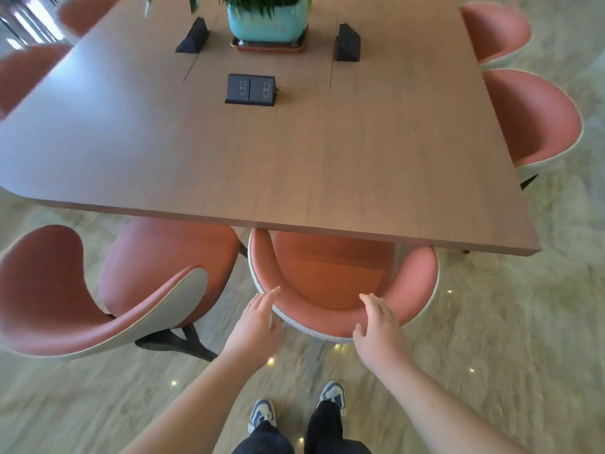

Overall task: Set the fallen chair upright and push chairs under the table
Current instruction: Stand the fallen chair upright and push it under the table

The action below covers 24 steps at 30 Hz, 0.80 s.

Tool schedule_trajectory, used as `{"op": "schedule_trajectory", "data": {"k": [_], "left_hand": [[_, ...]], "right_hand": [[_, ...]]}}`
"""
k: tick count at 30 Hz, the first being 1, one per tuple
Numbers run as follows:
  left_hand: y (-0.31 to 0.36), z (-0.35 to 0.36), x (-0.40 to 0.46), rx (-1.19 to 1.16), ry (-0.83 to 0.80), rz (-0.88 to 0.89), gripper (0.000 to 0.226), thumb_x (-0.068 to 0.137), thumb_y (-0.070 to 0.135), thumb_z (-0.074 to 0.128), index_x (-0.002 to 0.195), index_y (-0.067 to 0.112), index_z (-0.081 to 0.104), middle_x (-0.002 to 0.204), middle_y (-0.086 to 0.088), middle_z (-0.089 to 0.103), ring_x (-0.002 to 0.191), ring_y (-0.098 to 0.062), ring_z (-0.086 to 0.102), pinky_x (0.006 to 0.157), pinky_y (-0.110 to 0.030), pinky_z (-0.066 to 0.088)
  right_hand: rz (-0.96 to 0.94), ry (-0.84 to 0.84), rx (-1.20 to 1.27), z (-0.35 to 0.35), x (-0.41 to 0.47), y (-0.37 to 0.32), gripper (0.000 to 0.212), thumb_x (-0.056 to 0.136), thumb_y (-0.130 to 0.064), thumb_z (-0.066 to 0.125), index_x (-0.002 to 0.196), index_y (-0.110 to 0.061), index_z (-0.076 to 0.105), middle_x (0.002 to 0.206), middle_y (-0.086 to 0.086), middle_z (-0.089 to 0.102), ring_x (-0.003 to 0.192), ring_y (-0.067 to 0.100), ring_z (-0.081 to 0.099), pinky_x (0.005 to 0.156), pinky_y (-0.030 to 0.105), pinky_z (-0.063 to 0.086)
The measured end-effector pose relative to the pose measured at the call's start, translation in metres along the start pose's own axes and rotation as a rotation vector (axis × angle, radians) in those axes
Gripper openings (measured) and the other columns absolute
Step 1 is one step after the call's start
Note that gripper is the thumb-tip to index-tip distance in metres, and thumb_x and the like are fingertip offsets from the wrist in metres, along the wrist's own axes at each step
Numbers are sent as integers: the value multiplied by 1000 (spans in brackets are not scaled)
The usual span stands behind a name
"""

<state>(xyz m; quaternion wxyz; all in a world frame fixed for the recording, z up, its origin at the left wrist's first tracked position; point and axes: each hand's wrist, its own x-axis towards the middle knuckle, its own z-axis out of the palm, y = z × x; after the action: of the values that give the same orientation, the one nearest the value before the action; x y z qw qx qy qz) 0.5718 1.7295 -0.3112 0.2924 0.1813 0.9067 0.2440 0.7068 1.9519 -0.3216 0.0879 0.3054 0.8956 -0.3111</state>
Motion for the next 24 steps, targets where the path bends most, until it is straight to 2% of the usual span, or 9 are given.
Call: {"op": "schedule_trajectory", "data": {"k": [2, 5, 9, 13, 14, 16, 17, 19, 24], "left_hand": [[-16, -16, -20, 10, 10, -27, 70, 103, 16, 50, 164, 37, 24, 171, 4, 36, 151, -23, 42, 110, -35, 46], [-43, -37, -49, -1, 18, -93, 64, 104, 24, 50, 162, 39, 26, 163, 8, 47, 120, -22, 69, 83, -27, 56], [-69, -70, -86, -104, 48, -82, 53, 105, 27, 50, 154, 44, 39, 140, 21, 63, 111, -7, 68, 91, -29, 58], [-87, -115, -120, -304, 124, -30, 40, 105, 19, 52, 135, 47, 55, 110, 30, 73, 107, 3, 67, 68, -11, 53], [-91, -127, -130, -370, 140, -2, 39, 105, 14, 52, 127, 46, 58, 106, 30, 75, 103, 5, 69, 69, -10, 52], [-100, -153, -148, -541, 167, 57, 40, 105, 2, 51, 118, 38, 63, 105, 25, 79, 98, 0, 75, 81, -21, 57], [-107, -165, -158, -620, 174, 77, 39, 105, 0, 50, 118, 33, 66, 105, 17, 81, 96, -6, 77, 85, -28, 59], [-121, -188, -180, -691, 185, 113, 34, 107, 0, 49, 119, 26, 68, 105, 8, 83, 94, -14, 80, 83, -31, 61], [-153, -232, -235, -696, 202, 233, 35, 108, -2, 48, 117, 25, 68, 103, 3, 83, 94, -15, 79, 80, -26, 63]], "right_hand": [[-37, -6, -5, 0, -17, -10, 60, 96, -16, 52, 154, -15, 35, 162, 7, 36, 152, 23, 25, 121, 40, 28], [-66, -29, 19, 4, -45, -31, 60, 96, -13, 50, 154, -14, 35, 161, 5, 37, 151, 20, 27, 120, 39, 29], [-76, -17, 115, 16, -82, -74, 59, 95, -10, 53, 152, -16, 38, 155, 4, 43, 146, 22, 34, 118, 35, 29], [-58, 111, 341, 27, -120, -125, 52, 97, -10, 53, 145, -30, 44, 141, -11, 52, 133, 14, 48, 105, 25, 38], [-38, 149, 442, 30, -131, -139, 49, 98, -8, 52, 139, -33, 47, 136, -12, 57, 128, 10, 52, 101, 23, 41], [5, 248, 640, 37, -153, -166, 44, 98, -3, 50, 127, -36, 53, 121, -9, 66, 115, 8, 62, 97, 30, 49], [21, 298, 725, 41, -165, -179, 43, 98, -1, 49, 122, -36, 56, 111, -8, 71, 106, 11, 67, 94, 36, 53], [29, 368, 851, 47, -191, -205, 43, 98, 4, 46, 116, -32, 60, 94, -2, 75, 93, 17, 70, 87, 41, 56], [-93, 467, 900, 47, -261, -262, 38, 97, 0, 47, 113, -31, 63, 93, 0, 75, 88, 18, 71, 84, 39, 58]]}}
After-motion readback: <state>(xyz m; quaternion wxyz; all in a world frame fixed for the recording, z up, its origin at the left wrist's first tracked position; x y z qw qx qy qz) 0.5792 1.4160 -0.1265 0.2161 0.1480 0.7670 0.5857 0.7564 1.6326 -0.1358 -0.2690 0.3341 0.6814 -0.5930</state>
